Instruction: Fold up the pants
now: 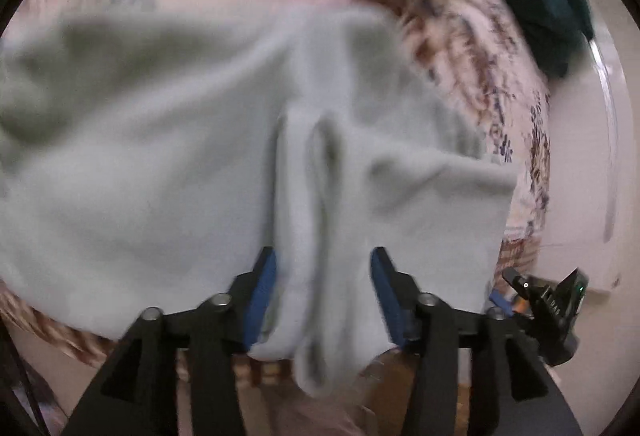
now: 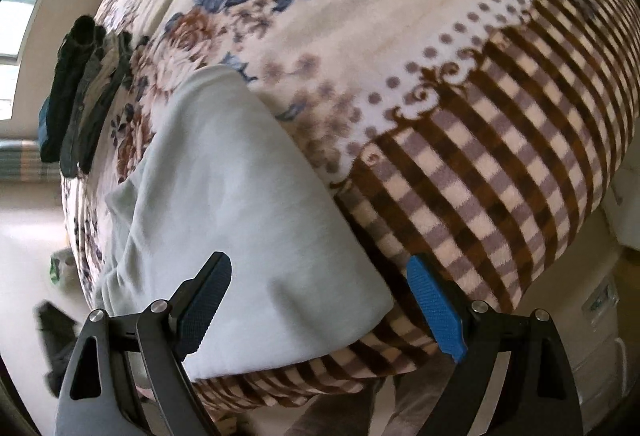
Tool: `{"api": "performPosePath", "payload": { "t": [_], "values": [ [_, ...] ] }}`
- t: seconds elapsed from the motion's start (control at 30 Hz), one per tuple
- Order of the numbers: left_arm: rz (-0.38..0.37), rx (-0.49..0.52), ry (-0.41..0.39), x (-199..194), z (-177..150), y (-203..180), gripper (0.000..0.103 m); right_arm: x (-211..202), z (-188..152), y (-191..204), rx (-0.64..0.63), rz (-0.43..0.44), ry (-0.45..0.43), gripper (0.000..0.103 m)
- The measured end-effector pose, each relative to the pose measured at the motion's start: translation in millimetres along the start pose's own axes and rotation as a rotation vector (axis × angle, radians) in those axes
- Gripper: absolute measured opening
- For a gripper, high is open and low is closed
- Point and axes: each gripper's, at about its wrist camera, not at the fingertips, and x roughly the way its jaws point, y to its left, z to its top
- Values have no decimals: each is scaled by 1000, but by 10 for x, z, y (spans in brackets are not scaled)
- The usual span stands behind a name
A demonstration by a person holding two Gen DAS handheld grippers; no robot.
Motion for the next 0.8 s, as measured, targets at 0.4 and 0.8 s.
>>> {"api": "performPosePath", "payload": {
  "t": [0.4, 0.8],
  "values": [
    [114, 162, -165, 308, 566, -120, 21, 87, -56, 129, -22, -15, -21, 92],
    [41, 115, -276, -74, 390, 150, 41, -191, -95, 230, -36, -104, -97, 92]
  ]
}}
